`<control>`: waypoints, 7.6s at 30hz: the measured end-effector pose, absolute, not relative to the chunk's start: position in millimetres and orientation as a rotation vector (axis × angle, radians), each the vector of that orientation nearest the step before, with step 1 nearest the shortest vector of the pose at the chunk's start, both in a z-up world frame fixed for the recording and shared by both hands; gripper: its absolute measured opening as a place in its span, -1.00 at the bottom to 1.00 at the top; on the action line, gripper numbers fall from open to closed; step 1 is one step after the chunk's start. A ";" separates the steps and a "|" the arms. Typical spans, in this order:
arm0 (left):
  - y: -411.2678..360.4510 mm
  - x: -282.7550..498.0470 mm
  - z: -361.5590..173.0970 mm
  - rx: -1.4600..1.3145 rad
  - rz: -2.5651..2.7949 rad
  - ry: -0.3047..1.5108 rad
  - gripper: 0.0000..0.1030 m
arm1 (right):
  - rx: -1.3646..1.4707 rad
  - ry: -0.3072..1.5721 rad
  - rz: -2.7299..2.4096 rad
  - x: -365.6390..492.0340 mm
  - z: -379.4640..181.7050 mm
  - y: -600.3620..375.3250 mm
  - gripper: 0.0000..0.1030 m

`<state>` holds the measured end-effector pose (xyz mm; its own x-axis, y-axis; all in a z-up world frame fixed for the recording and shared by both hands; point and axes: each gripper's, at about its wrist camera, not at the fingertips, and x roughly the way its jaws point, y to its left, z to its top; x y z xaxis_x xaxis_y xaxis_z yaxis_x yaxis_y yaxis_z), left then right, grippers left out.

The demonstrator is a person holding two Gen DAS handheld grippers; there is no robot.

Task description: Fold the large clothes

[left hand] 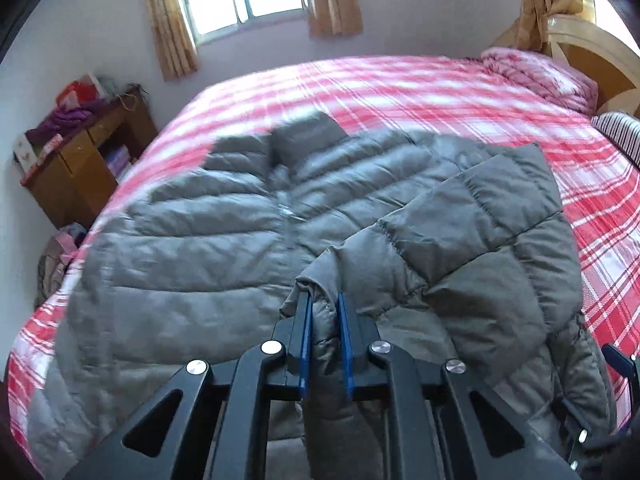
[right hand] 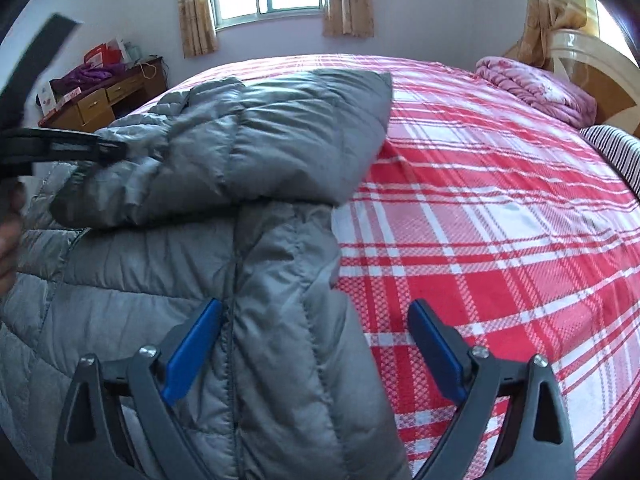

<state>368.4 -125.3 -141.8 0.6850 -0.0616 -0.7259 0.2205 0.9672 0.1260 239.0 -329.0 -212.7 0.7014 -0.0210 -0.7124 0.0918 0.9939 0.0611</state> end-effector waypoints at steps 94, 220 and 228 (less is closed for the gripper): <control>-65.0 395.9 -171.1 0.146 0.110 0.744 0.98 | -0.033 0.769 -0.005 390.7 -165.9 -290.0 0.51; 138.3 324.3 -213.9 0.030 0.406 0.848 0.88 | 0.200 0.811 0.295 313.1 -166.3 -234.0 -0.62; 137.1 321.5 -215.0 0.053 0.401 0.843 0.88 | 0.226 0.859 0.238 302.4 -181.2 -266.9 -0.62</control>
